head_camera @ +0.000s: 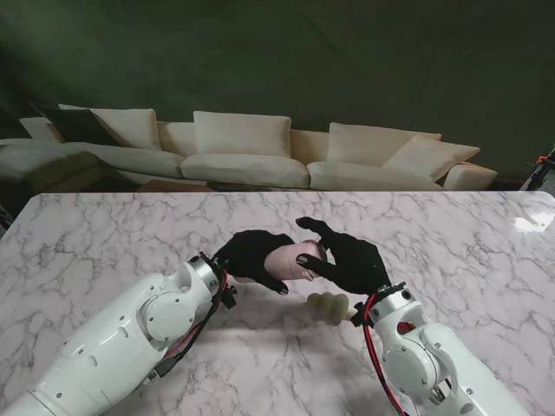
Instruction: Clean the thermos with cup brush
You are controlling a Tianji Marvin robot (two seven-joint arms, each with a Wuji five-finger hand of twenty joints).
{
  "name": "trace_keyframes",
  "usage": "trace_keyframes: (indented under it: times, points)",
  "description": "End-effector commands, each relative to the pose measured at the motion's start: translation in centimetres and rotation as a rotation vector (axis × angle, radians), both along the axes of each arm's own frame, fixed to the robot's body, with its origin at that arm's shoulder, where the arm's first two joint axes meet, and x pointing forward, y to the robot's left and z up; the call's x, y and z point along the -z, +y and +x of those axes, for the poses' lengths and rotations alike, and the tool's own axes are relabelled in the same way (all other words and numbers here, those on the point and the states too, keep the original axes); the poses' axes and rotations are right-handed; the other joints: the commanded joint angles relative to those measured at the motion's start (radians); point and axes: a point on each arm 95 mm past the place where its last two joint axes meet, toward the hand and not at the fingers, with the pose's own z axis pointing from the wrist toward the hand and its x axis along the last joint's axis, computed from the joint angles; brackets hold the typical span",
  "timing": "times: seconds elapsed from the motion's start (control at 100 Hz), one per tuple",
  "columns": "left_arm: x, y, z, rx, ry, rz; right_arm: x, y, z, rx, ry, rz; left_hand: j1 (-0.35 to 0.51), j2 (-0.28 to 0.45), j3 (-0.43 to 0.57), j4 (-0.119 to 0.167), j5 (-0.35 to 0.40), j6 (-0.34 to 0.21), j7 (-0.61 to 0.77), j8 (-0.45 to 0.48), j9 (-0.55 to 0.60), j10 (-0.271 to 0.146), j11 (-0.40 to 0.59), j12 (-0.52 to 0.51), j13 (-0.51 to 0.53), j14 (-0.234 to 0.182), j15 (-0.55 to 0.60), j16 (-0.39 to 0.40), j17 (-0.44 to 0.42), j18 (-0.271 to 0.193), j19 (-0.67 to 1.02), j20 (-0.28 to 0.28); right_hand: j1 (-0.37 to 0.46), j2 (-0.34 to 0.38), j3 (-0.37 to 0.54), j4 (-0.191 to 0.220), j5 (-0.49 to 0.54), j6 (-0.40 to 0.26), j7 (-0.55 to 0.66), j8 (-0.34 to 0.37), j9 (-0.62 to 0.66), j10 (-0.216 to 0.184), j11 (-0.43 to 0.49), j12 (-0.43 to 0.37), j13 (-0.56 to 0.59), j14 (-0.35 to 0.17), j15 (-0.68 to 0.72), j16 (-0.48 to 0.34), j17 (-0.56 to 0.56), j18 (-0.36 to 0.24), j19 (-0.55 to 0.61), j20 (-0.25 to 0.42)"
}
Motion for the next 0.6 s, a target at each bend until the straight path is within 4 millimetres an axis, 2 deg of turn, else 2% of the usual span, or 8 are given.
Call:
trace_keyframes:
  times: [0.0, 0.23, 0.25, 0.28, 0.47, 0.49, 0.51, 0.59]
  points:
    - [-0.5, -0.5, 0.0, 0.015, -0.007, -0.006, -0.1, -0.1, -0.6, 0.033, 0.011, 0.014, 0.327, 0.517, 0.229, -0.007, 0.088, -0.199, 0.123, 0.016, -0.002, -0.049, 0.034, 0.004, 0.094, -0.084, 0.197, 0.053, 0.046, -0.114, 0.157, 0.049, -0.070, -0.002, 0.008, 0.014, -0.050, -0.033, -0.063, -0.028, -0.054, -0.008, 0.008, 0.015, -0.018, 0.018, 0.044, 0.022, 0.043, -0.004, 0.076, -0.020]
    - [-0.5, -0.4, 0.0, 0.015, -0.007, -0.003, -0.4, -1.9, -1.2, 0.136, -0.066, -0.031, 0.326, 0.518, 0.229, -0.007, 0.088, -0.199, 0.123, 0.016, -0.002, -0.050, 0.034, 0.004, 0.094, -0.084, 0.197, 0.052, 0.046, -0.114, 0.156, 0.049, -0.095, -0.029, 0.021, 0.016, -0.031, -0.050, -0.344, 0.111, -0.202, -0.026, -0.021, 0.006, -0.139, 0.034, -0.017, 0.006, 0.000, -0.024, 0.077, -0.036]
    - [-0.5, -0.4, 0.0, 0.015, -0.008, -0.002, -0.5, -2.1, -1.3, 0.141, -0.069, -0.034, 0.326, 0.518, 0.229, -0.007, 0.087, -0.199, 0.123, 0.016, -0.003, -0.049, 0.033, 0.003, 0.094, -0.084, 0.196, 0.052, 0.046, -0.114, 0.156, 0.049, -0.094, -0.031, 0.022, 0.016, -0.018, -0.053, -0.415, 0.192, -0.227, -0.025, -0.034, 0.001, -0.162, 0.040, -0.047, 0.014, -0.010, -0.025, 0.067, -0.024]
    - [-0.5, -0.4, 0.0, 0.015, -0.008, -0.002, -0.5, -2.4, -1.4, 0.149, -0.078, -0.039, 0.327, 0.517, 0.229, -0.007, 0.087, -0.199, 0.123, 0.016, -0.004, -0.049, 0.033, 0.003, 0.094, -0.083, 0.197, 0.052, 0.045, -0.113, 0.156, 0.049, -0.093, -0.033, 0.022, 0.016, -0.016, -0.056, -0.442, 0.221, -0.271, -0.025, -0.051, -0.005, -0.196, 0.038, -0.082, 0.005, -0.029, -0.025, 0.057, -0.022]
    - [-0.7, -0.2, -0.1, 0.013, -0.015, -0.005, -0.4, -3.7, -2.0, 0.149, -0.112, -0.046, 0.327, 0.518, 0.228, -0.007, 0.087, -0.199, 0.123, 0.016, -0.003, -0.049, 0.034, 0.004, 0.092, -0.082, 0.196, 0.052, 0.044, -0.113, 0.157, 0.049, -0.052, -0.080, 0.040, 0.018, -0.009, -0.084, -0.492, 0.297, -0.629, -0.036, -0.151, -0.065, -0.497, -0.002, -0.340, -0.066, -0.338, 0.035, -0.164, 0.037]
    - [-0.7, -0.2, -0.1, 0.013, -0.015, -0.005, -0.4, -3.9, -2.1, 0.141, -0.112, -0.047, 0.327, 0.518, 0.228, -0.007, 0.087, -0.200, 0.123, 0.017, -0.003, -0.050, 0.034, 0.004, 0.092, -0.083, 0.196, 0.052, 0.044, -0.113, 0.157, 0.049, -0.186, -0.156, 0.300, -0.006, 0.005, -0.083, -0.554, 0.349, -0.646, -0.037, -0.166, -0.077, -0.516, -0.010, -0.364, -0.074, -0.357, 0.033, -0.206, 0.087]
    - [-0.8, -0.2, -0.1, 0.013, -0.015, -0.004, -0.4, -4.0, -2.2, 0.130, -0.110, -0.048, 0.327, 0.518, 0.228, -0.007, 0.087, -0.200, 0.123, 0.017, -0.003, -0.049, 0.034, 0.004, 0.093, -0.083, 0.197, 0.052, 0.043, -0.113, 0.157, 0.049, -0.233, -0.196, 0.423, -0.018, 0.008, -0.084, -0.572, 0.361, -0.651, -0.039, -0.187, -0.086, -0.532, -0.016, -0.381, -0.081, -0.376, 0.032, -0.227, 0.087]
    - [-0.8, -0.1, -0.2, 0.012, -0.014, -0.004, -0.5, -4.4, -2.3, 0.071, -0.103, -0.060, 0.327, 0.518, 0.228, -0.007, 0.087, -0.199, 0.123, 0.017, -0.003, -0.049, 0.034, 0.004, 0.092, -0.084, 0.196, 0.052, 0.043, -0.113, 0.157, 0.049, -0.116, -0.304, 0.521, -0.003, 0.008, -0.072, -0.599, 0.333, -0.649, -0.041, -0.299, -0.133, -0.578, -0.037, -0.457, -0.116, -0.442, 0.021, -0.320, 0.064]
